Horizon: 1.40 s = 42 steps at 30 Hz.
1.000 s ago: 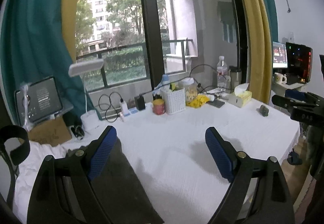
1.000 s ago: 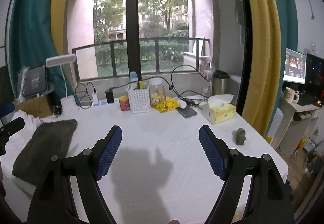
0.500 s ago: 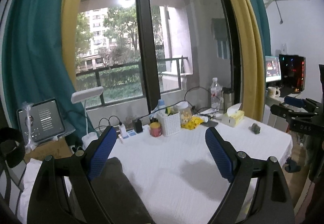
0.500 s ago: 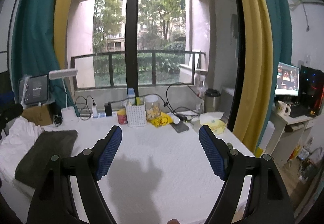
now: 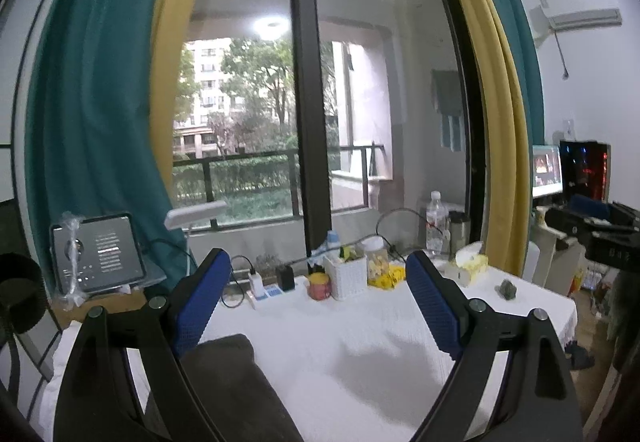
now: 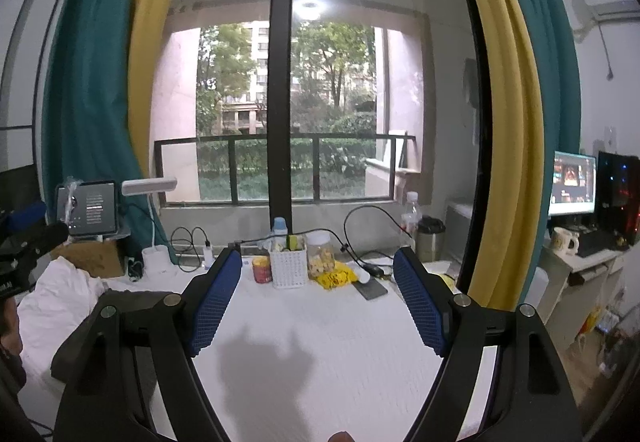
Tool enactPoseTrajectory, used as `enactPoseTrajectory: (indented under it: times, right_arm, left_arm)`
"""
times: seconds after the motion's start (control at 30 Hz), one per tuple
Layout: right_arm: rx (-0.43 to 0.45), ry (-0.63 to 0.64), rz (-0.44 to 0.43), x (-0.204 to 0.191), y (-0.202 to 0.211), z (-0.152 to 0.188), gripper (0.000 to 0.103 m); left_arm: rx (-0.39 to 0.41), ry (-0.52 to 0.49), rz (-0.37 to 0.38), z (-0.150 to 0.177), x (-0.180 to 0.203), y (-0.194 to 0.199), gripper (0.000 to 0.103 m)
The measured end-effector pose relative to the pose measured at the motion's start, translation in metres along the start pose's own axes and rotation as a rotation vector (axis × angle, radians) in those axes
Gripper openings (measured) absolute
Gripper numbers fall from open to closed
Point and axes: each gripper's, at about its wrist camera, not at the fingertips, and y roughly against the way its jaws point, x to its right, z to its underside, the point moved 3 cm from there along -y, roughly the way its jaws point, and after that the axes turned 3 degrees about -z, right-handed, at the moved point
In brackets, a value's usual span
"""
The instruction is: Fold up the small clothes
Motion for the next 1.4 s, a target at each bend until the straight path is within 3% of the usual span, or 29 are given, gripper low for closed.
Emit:
enactPoseTrajectory:
  times: [0.3,0.63,1.4]
  right_arm:
    - [0.015,0.020,-0.009,-0.019,0.003,-0.014,0.081]
    - [0.023,0.016,-0.038,-0.047,-0.003,-0.037,0.081]
    - [0.038,-0.015,-0.021,-0.057,-0.020,-0.049,0.082]
  left_arm:
    - [0.045,0.030,-0.057,-0.011,-0.024,0.010,0.089]
    - [0.022,0.043,-0.139,-0.007,-0.060,0.013,0.089]
    - [0.031,0.066,-0.162,-0.011,-0.079,0.016,0.090]
